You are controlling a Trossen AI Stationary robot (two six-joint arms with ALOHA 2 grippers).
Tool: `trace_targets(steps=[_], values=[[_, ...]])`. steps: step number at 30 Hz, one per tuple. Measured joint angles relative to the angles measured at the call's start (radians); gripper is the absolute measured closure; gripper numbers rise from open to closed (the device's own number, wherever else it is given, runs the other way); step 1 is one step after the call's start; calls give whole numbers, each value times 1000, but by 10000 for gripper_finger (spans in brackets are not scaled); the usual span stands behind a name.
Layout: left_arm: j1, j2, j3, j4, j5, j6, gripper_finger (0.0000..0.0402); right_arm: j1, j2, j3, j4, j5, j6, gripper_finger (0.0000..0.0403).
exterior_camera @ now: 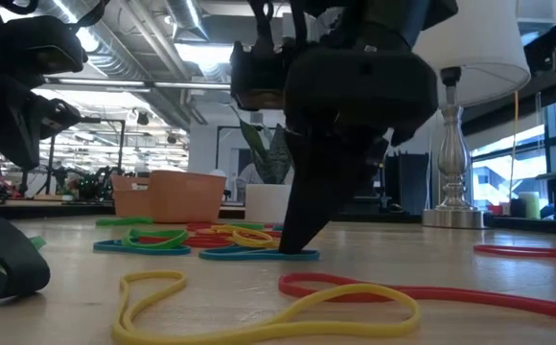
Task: Pick and place rubber bands into bin
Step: Put the blue rubber band into the orange bin
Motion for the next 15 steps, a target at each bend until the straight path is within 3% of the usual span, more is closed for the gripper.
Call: trace_targets(steps=[7, 15], values=[[0, 0, 0, 2, 1, 0, 400, 2, 7, 1, -2, 3, 32, 393], [0, 0, 0, 2, 2, 0, 400, 2, -44, -5, -17, -16, 83, 399]])
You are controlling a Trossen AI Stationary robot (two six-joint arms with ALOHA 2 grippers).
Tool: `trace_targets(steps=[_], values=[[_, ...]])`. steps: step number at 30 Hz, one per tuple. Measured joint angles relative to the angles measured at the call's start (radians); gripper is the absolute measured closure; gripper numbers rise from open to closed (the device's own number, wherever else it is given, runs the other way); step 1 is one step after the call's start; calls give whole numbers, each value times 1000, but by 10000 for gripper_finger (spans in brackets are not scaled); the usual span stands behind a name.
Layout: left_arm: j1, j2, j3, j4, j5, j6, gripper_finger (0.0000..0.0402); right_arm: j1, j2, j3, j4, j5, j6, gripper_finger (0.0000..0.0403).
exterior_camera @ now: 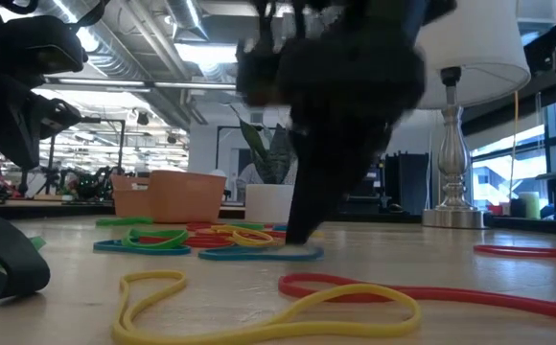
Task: Pick and place rubber bands into bin
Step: Put the blue rubber band into the orange bin
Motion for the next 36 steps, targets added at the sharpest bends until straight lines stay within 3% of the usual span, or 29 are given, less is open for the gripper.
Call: trace_targets(steps=[4, 16, 22, 31, 36], values=[[0, 0, 0, 0, 0, 0, 399, 1, -72, 4, 15, 11, 1, 401], [0, 0, 0, 4, 1, 0, 399, -3, -247, 4, 16, 220, -33, 401], [0, 0, 0, 4, 0, 0, 399, -31, -315, 4, 43, 273, -100, 402], [0, 0, 0, 4, -63, 0, 399, -169, -343, 5, 308, 262, -330, 402], [0, 0, 0, 4, -119, 0, 400, -295, -343, 5, 452, 163, -478, 402]])
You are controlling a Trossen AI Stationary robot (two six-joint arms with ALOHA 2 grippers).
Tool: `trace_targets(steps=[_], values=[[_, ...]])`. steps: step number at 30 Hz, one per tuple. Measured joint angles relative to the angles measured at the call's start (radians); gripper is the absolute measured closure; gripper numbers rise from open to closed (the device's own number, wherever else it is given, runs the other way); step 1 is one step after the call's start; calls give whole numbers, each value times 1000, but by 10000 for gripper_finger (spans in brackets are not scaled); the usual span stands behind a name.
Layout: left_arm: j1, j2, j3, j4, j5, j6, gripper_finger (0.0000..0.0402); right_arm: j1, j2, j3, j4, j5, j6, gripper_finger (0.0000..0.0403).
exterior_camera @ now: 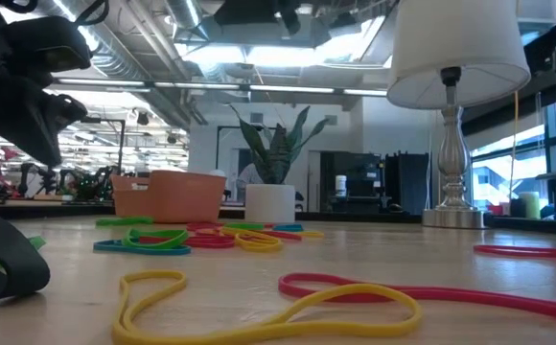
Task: Pick and place rubber bands into bin
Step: Put the blue rubber band into the orange bin
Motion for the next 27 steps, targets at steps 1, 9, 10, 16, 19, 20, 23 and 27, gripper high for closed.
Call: trace_targets(steps=[1, 9, 10, 16, 19, 20, 23, 27], values=[[0, 0, 0, 0, -7, 0, 399, -26, 0, 0, 23, -18, -21, 402], [64, 0, 0, 0, -23, -39, 399, -198, 35, 1, 199, -191, -132, 403], [76, 0, 0, 0, -23, -47, 399, -214, 49, 1, 235, -219, -132, 403], [127, 0, 0, 0, -21, -52, 400, -269, 142, 1, 412, -331, -164, 403], [143, 0, 0, 0, -21, -61, 399, -273, 193, 10, 459, -340, -230, 403], [147, 0, 0, 0, -20, -71, 399, -273, 212, 24, 460, -341, -248, 403], [159, 0, 0, 0, -20, -98, 400, -277, 280, 85, 450, -341, -263, 403], [165, 0, 0, 0, -20, -116, 399, -283, 389, 199, 407, -340, -264, 398]])
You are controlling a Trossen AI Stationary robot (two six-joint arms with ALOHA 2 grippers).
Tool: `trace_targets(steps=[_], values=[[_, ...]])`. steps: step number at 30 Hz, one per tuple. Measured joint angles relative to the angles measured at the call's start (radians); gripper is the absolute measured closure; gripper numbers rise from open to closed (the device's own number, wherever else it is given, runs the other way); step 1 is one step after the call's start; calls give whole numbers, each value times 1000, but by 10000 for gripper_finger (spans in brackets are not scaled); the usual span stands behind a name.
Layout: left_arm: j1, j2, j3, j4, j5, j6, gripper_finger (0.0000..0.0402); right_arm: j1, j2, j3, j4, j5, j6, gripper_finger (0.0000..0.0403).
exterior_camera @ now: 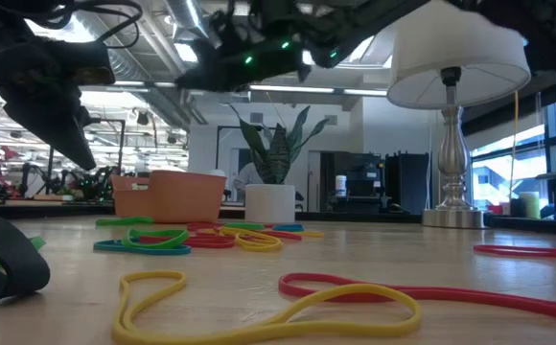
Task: Pick and place rubber bands into bin
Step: Put the blue rubber band into the orange bin, then put the yellow rubber band into the orange bin
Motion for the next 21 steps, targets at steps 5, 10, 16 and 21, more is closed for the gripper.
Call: trace_targets(steps=[5, 10, 16, 21], values=[[0, 0, 0, 0, -1, -23, 400, -1, 94, 173, -221, 97, -1, 372], [0, 0, 0, 0, 1, -45, 399, -10, 143, 321, -440, 139, -1, 333], [-1, 0, 0, 0, 1, -44, 399, -11, 146, 385, -549, 143, 0, 283], [-1, 0, 0, 0, 2, -42, 400, -6, 146, 448, -664, 142, 49, 273]])
